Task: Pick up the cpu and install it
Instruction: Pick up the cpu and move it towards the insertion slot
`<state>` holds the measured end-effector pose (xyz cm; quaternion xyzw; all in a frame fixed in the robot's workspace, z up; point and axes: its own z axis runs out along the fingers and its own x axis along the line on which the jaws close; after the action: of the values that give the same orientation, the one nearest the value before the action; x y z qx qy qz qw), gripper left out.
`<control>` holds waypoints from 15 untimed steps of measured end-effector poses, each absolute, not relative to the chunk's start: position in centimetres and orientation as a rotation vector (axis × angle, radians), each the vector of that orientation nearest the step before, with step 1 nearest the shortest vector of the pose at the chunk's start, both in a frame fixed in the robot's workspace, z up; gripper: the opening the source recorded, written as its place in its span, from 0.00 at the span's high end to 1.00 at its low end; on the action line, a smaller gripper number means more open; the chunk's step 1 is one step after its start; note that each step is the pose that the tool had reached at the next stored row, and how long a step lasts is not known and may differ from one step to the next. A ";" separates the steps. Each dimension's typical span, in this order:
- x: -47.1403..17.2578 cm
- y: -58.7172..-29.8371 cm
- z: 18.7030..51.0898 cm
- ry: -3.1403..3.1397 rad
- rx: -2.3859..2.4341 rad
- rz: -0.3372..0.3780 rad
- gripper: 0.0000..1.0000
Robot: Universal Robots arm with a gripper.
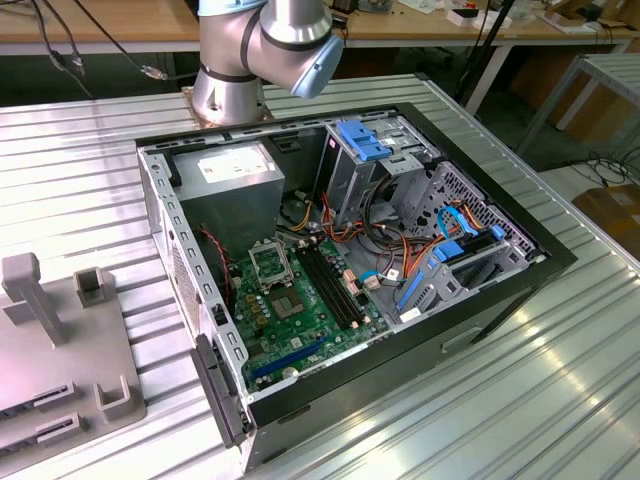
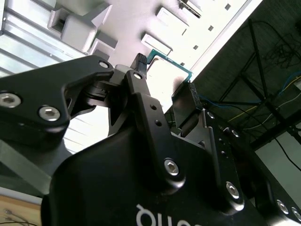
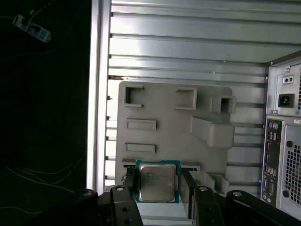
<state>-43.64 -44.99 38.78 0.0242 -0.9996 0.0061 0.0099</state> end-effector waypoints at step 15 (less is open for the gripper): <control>-42.7 -45.0 38.8 -3.121 0.075 0.019 0.53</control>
<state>-42.66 -45.00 38.78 0.0242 -0.9996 0.0061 0.0099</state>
